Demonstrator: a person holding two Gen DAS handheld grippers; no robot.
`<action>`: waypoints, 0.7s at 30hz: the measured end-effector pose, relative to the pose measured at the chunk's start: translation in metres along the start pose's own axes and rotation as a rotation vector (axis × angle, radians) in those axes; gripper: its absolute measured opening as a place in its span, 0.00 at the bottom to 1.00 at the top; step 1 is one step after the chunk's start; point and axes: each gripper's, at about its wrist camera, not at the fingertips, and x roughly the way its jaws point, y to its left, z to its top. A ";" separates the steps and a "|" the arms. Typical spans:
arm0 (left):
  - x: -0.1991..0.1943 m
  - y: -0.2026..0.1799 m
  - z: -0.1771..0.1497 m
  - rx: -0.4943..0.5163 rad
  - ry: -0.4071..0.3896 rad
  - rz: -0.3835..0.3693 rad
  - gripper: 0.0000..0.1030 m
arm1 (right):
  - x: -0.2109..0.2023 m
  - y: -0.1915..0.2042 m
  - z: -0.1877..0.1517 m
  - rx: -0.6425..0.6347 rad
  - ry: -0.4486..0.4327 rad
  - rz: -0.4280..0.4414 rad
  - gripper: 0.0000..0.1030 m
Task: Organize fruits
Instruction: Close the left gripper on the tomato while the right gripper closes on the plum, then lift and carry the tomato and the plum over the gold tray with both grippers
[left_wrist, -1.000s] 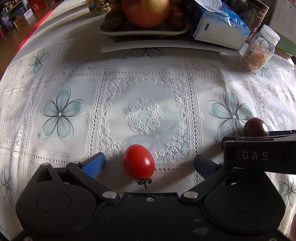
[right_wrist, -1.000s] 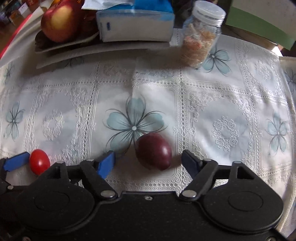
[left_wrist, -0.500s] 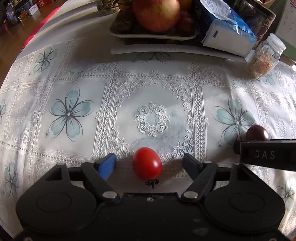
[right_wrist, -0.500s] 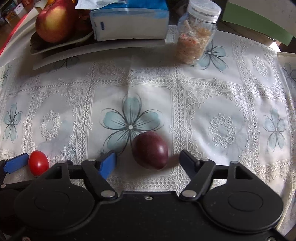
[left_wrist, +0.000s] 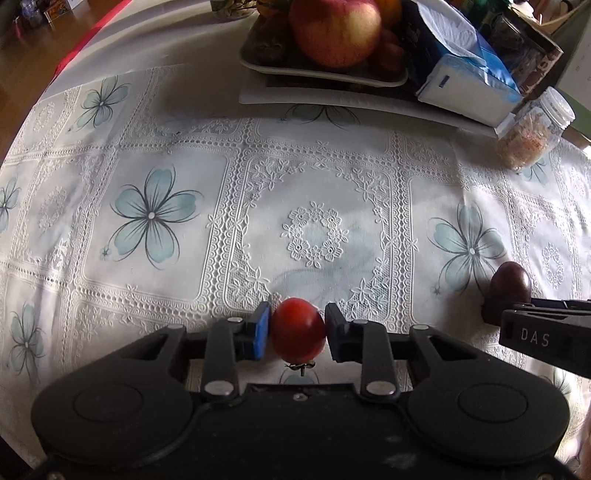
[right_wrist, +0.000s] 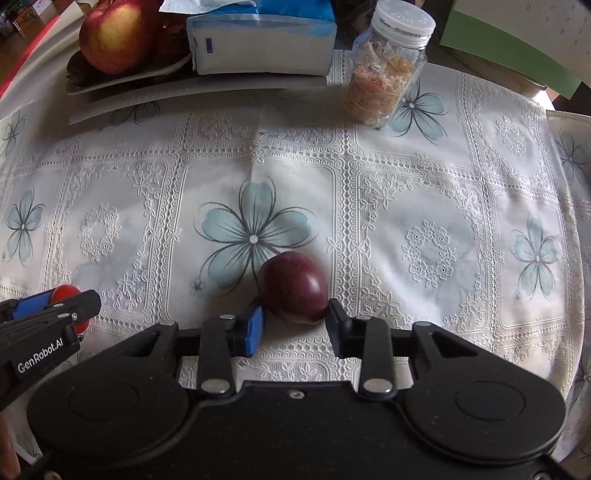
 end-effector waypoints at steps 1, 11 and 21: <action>-0.001 -0.002 0.000 0.007 -0.001 0.000 0.30 | 0.000 -0.001 -0.001 0.001 0.000 0.001 0.42; -0.003 -0.009 -0.004 0.029 -0.001 0.003 0.30 | -0.003 -0.011 0.006 0.080 -0.017 0.027 0.44; -0.002 -0.007 -0.002 0.014 0.008 -0.011 0.30 | 0.008 -0.010 0.014 0.138 -0.026 0.016 0.52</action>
